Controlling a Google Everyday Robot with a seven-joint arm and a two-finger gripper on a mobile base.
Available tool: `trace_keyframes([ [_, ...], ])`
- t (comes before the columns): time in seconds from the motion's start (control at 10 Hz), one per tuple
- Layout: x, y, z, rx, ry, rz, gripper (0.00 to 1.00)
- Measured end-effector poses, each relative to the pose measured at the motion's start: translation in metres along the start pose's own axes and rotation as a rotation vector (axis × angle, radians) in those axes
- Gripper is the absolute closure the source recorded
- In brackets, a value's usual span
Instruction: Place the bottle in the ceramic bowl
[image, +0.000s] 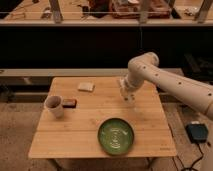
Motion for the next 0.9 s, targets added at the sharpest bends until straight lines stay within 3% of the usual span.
trace_keyframes([
  [0.3, -0.041, -0.028, -0.035, 0.030, 0.029, -0.038, 0.88],
  [0.7, -0.064, -0.055, -0.028, 0.039, 0.031, -0.080, 0.88],
  [0.9, -0.095, -0.080, -0.028, 0.045, 0.027, -0.124, 0.84],
])
